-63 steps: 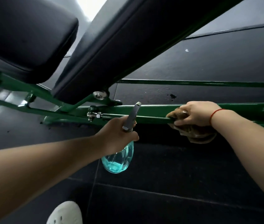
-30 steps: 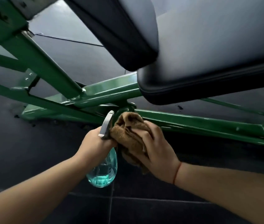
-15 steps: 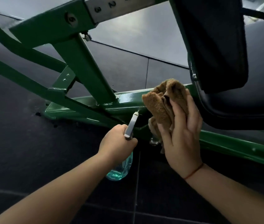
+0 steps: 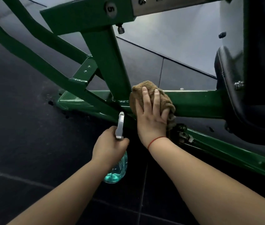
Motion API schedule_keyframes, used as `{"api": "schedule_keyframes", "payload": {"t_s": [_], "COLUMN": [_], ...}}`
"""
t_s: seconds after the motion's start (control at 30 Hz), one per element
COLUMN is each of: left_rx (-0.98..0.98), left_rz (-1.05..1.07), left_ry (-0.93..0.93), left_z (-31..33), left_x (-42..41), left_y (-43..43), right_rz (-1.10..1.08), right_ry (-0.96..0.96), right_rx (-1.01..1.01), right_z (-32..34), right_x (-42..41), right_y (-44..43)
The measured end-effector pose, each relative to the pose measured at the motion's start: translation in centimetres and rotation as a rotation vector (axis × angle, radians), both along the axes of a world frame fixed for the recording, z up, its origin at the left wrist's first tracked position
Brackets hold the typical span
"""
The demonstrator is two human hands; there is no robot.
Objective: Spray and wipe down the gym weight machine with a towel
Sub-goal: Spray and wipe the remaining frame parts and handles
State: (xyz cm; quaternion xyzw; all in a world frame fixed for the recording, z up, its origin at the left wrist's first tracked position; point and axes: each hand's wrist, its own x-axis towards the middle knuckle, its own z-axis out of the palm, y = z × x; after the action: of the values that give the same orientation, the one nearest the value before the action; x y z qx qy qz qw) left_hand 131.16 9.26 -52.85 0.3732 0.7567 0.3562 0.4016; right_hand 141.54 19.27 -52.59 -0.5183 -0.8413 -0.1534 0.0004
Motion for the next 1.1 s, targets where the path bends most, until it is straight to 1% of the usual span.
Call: {"api": "schedule_keyframes", "payload": {"t_s": [0.1,0.2,0.3,0.37,0.43,0.57,0.67,0.73,0.8,0.9,1.03,1.1], "left_rx": [0.007,0.024,0.037,0.041,0.045,0.061,0.056,0.051,0.051,0.055,0.073,0.077], "left_rz": [0.020,-0.005,-0.023,-0.022,-0.026,-0.051,-0.077,-0.085,-0.087,-0.074,-0.027,-0.002], "left_ry": [-0.040,-0.068,-0.080,-0.089,-0.084,-0.061,-0.046,-0.047,-0.051,-0.060,-0.090,-0.103], "left_z": [0.4,0.7,0.9,1.0,0.9,0.7,0.5,0.3,0.3,0.3,0.5,0.5], "left_x": [0.6,1.3,1.9,2.2,2.3,2.2,2.2,2.2,2.1,2.1,2.0,1.8], "left_y": [-0.2,-0.5,-0.5,-0.3,-0.1,-0.1,-0.2,-0.1,0.0,0.3,0.5,0.2], "right_rz": [0.050,0.077,-0.048,-0.143,-0.197,-0.261,-0.313,-0.328,-0.338,-0.362,-0.207,-0.167], "right_ry": [0.037,0.201,0.345,0.404,0.513,0.873,1.017,1.068,1.046,0.922,0.509,0.433], "right_rx": [-0.028,0.071,0.178,0.213,0.219,0.236,0.280,0.264,0.274,0.279,0.238,0.213], "right_z": [1.1,3.7,5.4,5.5,4.7,2.7,2.0,2.0,2.2,2.6,2.1,1.7], "right_x": [0.1,2.7,6.9,9.3,11.1,12.0,11.4,10.7,10.2,9.3,7.4,6.1], "right_y": [0.6,1.7,1.4,0.1,-1.4,-3.8,-4.3,-3.9,-3.1,-2.2,-2.0,-1.6]}}
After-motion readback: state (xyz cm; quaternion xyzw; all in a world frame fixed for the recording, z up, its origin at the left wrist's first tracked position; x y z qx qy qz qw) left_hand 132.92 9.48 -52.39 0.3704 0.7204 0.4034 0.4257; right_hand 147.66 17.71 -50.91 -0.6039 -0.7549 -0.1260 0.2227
